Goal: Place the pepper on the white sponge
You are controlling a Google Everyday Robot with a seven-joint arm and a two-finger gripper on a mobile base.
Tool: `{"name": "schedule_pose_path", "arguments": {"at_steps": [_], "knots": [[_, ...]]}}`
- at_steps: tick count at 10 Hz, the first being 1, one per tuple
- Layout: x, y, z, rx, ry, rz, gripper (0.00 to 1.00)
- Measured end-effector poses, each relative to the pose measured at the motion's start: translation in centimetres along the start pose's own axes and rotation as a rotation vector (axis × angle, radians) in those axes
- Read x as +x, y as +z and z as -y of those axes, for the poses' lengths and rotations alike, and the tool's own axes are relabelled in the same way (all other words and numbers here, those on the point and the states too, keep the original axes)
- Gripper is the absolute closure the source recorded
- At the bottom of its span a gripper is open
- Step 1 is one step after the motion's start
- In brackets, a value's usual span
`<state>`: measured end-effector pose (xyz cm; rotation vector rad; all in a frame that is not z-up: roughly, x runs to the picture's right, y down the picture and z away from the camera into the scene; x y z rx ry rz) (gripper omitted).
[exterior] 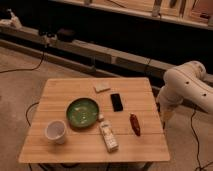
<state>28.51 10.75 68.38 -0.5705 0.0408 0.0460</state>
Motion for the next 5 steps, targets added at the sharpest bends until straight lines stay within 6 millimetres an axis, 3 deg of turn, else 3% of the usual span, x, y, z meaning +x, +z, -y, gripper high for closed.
{"name": "schedule_pose_path", "arguments": {"at_steps": [5], "knots": [[-0.11,0.07,-0.10,-0.006,-0.022,0.003,0.35]]}}
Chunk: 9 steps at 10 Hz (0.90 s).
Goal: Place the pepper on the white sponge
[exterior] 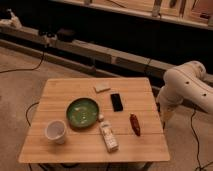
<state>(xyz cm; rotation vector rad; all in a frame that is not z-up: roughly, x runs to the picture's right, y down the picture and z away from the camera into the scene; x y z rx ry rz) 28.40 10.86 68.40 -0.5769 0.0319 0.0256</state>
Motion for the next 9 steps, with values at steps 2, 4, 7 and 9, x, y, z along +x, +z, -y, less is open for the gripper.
{"name": "schedule_pose_path", "arguments": {"at_steps": [2,4,7,9], "knots": [[-0.7,0.1,-0.3,-0.011,-0.096,0.024,0.35],[-1.5,0.1,-0.8,-0.023,-0.230,0.062,0.35],[-2.5,-0.3,-2.4,-0.054,-0.465,0.124,0.35],[-2.8,-0.4,-2.8,-0.060,-0.520,0.139,0.35]]}}
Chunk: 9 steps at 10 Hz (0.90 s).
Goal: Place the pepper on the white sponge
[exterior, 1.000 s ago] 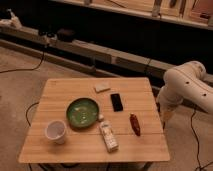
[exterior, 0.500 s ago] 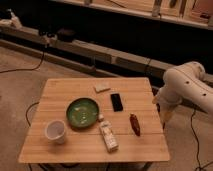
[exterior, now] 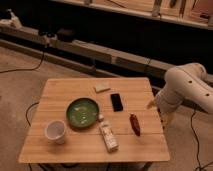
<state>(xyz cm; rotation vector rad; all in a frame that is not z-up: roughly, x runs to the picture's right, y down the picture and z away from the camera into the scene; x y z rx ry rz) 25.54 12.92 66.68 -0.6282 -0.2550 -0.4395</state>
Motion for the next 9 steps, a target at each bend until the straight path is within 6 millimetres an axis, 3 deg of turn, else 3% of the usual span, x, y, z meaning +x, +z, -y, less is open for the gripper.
{"name": "schedule_pose_path", "arguments": {"at_steps": [3,6,9], "knots": [[1.1,-0.2,0.0,0.005,-0.015,-0.017,0.35],[4.0,-1.0,0.3,0.032,-0.150,-0.035,0.35],[5.0,-1.4,0.3,0.048,-0.234,-0.035,0.35]]}}
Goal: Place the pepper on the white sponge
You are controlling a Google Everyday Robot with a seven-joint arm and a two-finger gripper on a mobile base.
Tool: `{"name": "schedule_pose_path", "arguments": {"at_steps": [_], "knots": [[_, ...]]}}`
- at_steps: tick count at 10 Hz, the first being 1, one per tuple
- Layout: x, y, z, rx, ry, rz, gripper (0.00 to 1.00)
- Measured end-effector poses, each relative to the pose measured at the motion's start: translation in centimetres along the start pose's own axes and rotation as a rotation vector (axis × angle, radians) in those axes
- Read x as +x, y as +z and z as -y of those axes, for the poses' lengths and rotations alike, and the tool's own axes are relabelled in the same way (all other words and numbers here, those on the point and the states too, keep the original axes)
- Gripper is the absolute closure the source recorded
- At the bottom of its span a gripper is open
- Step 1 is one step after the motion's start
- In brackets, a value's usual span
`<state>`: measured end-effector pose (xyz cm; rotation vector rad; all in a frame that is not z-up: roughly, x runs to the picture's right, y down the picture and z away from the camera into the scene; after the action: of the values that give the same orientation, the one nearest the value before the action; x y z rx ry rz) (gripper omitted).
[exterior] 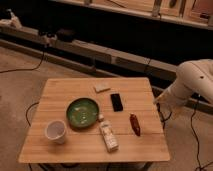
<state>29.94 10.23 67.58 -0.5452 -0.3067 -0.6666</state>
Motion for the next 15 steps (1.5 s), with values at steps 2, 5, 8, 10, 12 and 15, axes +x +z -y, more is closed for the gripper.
{"name": "schedule_pose_path", "arguments": {"at_steps": [2,5,8,10,12,15], "knots": [[0.0,0.0,0.0,0.000,-0.004,0.001,0.35],[-0.9,0.7,0.6,0.002,-0.104,0.027,0.35],[-1.6,3.2,2.4,0.011,-0.311,0.092,0.35],[-1.0,4.7,3.1,0.013,-0.387,0.118,0.35],[-0.1,6.2,3.7,0.009,-0.420,0.123,0.35],[1.1,8.9,5.6,0.000,-0.416,0.110,0.35]]}}
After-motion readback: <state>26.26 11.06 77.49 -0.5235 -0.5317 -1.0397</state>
